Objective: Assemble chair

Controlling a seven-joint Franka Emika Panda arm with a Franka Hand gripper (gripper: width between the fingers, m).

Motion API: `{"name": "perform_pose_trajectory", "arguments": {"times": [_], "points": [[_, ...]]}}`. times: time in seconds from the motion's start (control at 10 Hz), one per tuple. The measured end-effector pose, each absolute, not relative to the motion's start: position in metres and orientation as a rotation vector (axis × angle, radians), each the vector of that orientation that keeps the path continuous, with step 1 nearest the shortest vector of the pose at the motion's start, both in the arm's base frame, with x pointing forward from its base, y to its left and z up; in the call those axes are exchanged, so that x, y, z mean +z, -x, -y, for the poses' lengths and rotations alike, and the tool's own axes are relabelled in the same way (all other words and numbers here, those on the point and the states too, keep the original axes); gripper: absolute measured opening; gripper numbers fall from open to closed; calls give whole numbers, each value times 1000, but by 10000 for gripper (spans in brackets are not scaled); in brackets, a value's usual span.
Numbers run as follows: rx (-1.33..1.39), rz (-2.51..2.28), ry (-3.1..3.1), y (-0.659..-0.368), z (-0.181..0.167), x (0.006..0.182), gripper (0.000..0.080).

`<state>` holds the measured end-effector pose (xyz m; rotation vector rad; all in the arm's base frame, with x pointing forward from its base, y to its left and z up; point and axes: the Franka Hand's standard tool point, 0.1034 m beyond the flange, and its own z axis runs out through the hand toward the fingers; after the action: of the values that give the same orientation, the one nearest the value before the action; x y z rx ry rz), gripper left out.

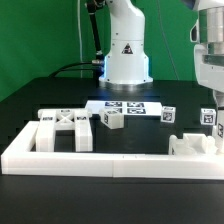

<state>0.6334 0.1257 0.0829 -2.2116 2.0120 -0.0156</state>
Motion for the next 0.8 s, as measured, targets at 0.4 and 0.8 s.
{"name": "perform_pose_trajectory", "arguments": {"times": [0.4,0.8], "points": [[-12,-1592,2554,-634,-129,88,619],[-70,-1101,2801,-636,-128,86,649]]}}
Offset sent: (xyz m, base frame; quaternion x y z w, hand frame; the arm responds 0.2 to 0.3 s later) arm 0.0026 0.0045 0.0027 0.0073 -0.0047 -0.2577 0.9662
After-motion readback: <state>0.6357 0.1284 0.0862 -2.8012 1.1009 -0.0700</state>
